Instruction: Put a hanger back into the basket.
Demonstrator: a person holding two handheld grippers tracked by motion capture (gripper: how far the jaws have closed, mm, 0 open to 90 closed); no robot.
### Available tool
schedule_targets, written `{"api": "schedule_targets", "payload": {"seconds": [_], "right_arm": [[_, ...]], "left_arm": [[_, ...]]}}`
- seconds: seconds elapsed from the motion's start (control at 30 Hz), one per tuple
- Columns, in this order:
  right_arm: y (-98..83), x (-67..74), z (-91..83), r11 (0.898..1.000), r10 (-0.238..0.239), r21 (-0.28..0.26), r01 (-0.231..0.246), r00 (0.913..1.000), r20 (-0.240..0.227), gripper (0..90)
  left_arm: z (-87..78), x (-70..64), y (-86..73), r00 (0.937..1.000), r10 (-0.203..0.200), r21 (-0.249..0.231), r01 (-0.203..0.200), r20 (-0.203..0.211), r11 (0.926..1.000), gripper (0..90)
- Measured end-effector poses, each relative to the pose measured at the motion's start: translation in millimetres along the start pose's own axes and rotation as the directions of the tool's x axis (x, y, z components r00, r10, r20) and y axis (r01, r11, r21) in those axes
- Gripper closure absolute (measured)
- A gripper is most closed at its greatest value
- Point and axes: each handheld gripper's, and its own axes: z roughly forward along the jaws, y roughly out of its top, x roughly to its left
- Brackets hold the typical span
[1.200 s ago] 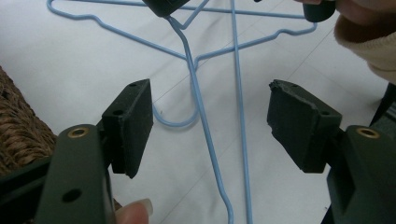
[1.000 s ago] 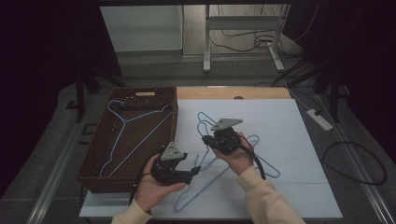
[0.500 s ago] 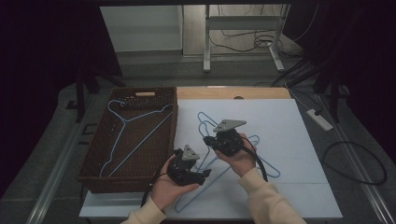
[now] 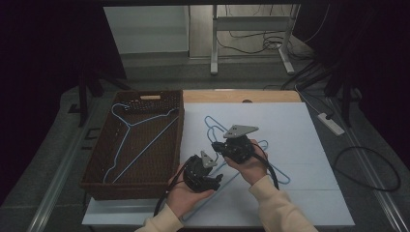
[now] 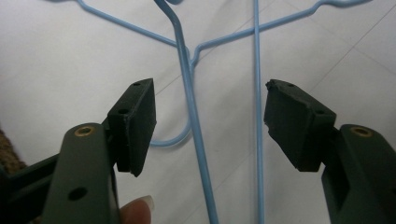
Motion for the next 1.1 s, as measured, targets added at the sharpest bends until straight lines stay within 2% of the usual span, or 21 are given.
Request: {"api": "schedule_targets", "payload": {"seconds": [0.07, 0.17, 0.5, 0.67, 0.83, 0.93, 1.0, 1.1], "right_arm": [[-0.7, -0.1, -1.5, 1.000, -0.001, -0.002, 0.001, 1.0000, 0.000, 86.6], [-1.7, -0.4, -2.7, 1.000, 0.002, -0.007, -0.002, 1.0000, -0.003, 86.6], [-4.5, -2.0, -9.1, 1.000, 0.008, -0.024, -0.008, 0.9999, -0.015, 86.3], [-7.5, -4.4, -16.9, 0.998, 0.021, -0.058, -0.023, 0.9994, -0.027, 84.8], [-11.1, -7.0, -31.1, 0.994, 0.037, -0.103, -0.040, 0.9988, -0.031, 68.1], [-15.8, -9.8, -45.0, 0.988, 0.050, -0.147, -0.054, 0.9984, -0.026, 53.3], [-21.3, -12.4, -55.0, 0.983, 0.063, -0.171, -0.066, 0.9977, -0.026, 48.5], [-33.6, -17.0, -69.5, 0.982, 0.073, -0.174, -0.073, 0.9973, -0.008, 43.0]], "left_arm": [[4.0, 0.3, 0.0, 0.9999, -0.015, -0.004, 0.015, -0.004, 0.9999, 37.1], [9.2, 2.7, -1.3, 0.9988, -0.047, -0.010, 0.047, 0.012, 0.9988, 41.7], [11.4, 7.2, -2.4, 0.9933, -0.109, -0.038, 0.110, 0.039, 0.9932, 81.4], [9.2, 8.5, -2.1, 0.9906, -0.127, -0.053, 0.130, 0.049, 0.9901, 85.7], [7.7, 8.6, -3.7, 0.9877, -0.145, -0.068, 0.149, 0.058, 0.9865, 85.9], [6.5, 7.3, -3.8, 0.9868, -0.149, -0.082, 0.154, 0.064, 0.9848, 85.9], [5.0, 6.8, -4.1, 0.9861, -0.150, -0.092, 0.156, 0.071, 0.9835, 86.0], [1.8, 7.4, -4.3, 0.9843, -0.155, -0.106, 0.164, 0.084, 0.9809, 86.1]]}}
